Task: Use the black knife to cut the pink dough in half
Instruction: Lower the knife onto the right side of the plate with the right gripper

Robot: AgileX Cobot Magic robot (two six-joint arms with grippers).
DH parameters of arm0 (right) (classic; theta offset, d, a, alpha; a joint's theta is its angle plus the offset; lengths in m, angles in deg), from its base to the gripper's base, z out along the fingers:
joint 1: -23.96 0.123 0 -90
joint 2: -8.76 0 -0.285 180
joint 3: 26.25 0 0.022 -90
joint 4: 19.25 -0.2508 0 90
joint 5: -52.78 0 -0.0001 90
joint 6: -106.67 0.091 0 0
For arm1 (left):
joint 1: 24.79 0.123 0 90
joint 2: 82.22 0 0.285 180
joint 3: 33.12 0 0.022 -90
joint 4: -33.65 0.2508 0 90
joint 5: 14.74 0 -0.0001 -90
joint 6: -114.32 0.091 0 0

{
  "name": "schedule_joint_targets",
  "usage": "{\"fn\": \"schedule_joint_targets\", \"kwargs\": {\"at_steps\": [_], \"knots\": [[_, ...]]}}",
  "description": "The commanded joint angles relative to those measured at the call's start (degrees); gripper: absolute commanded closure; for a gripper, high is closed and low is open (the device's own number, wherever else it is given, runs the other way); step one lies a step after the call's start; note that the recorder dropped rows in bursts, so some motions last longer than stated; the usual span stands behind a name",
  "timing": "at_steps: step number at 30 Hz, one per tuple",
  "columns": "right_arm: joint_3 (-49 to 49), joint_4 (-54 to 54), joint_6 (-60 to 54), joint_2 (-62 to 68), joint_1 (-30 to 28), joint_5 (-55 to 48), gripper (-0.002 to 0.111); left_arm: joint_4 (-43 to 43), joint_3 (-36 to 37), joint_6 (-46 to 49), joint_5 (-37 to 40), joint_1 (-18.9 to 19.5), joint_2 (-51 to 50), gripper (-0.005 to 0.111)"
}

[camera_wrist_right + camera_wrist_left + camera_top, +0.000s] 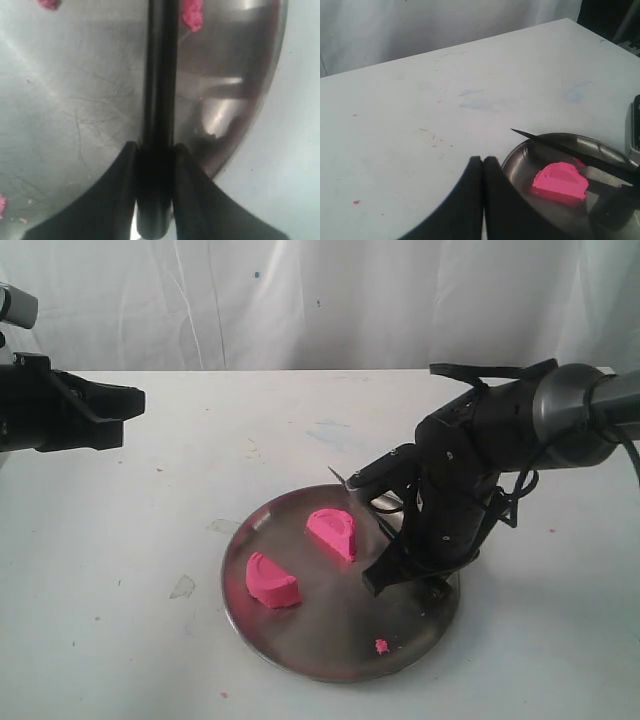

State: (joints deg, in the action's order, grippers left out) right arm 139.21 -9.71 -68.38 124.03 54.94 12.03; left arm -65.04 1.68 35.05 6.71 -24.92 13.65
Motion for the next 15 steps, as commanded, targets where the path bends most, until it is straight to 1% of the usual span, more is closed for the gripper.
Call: {"fn": "schedule_joint_targets", "kwargs": {"at_steps": [1, 15], "knots": [[-0.2, 0.1, 0.3, 0.3, -0.2, 1.0, 0.108, -1.3, -0.3, -0.5, 1.1, 0.0, 0.4, 0.107], [-0.2, 0.1, -1.9, 1.0, -0.2, 1.0, 0.108, -1.3, -0.3, -0.5, 1.1, 0.0, 0.4, 0.107]]}}
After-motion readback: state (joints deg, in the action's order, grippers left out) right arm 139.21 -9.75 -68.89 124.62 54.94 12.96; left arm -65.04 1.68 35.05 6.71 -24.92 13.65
